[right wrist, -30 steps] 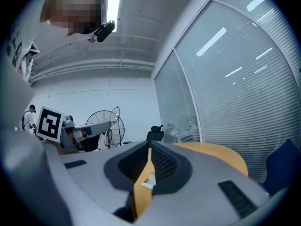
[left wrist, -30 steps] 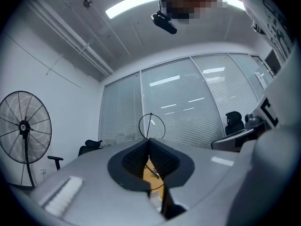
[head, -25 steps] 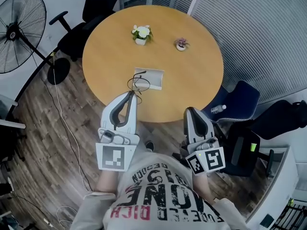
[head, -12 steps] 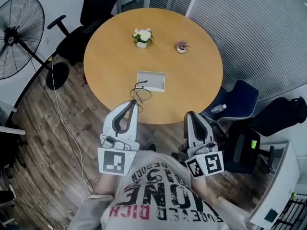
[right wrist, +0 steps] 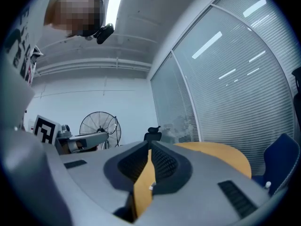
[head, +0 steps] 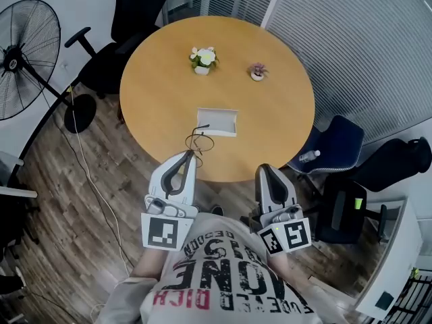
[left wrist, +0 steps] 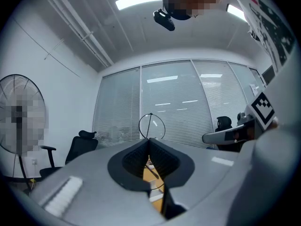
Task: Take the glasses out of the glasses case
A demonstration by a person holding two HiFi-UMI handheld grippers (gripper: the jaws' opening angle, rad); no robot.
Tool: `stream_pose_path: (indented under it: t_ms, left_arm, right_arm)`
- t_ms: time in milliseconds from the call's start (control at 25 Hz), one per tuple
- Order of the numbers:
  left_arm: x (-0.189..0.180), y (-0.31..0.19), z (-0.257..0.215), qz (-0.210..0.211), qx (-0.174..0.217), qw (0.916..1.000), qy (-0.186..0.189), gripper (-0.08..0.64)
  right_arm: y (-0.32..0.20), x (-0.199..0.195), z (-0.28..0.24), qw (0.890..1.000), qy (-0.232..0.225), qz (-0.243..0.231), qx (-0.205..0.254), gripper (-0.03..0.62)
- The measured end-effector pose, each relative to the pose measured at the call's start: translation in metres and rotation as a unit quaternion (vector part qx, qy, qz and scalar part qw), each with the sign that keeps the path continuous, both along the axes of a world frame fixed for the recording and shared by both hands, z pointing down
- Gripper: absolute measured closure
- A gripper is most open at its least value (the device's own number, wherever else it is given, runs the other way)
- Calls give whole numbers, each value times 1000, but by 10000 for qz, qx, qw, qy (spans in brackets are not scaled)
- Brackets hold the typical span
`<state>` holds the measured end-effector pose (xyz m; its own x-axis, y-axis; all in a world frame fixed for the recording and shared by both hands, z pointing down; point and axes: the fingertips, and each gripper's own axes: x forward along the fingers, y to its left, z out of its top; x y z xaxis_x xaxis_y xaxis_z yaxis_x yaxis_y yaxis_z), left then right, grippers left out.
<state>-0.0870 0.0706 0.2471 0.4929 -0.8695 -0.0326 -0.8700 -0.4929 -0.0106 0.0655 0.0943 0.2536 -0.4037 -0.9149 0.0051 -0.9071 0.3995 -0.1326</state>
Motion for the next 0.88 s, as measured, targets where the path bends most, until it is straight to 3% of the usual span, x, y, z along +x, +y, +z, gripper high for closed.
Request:
stream_pose_path:
  t_ms: [880]
  left_arm:
    - [-5, -27, 11, -172, -158, 9997, 46, 543]
  right_arm:
    - [-36, -3, 4, 9999, 23, -110, -58, 563]
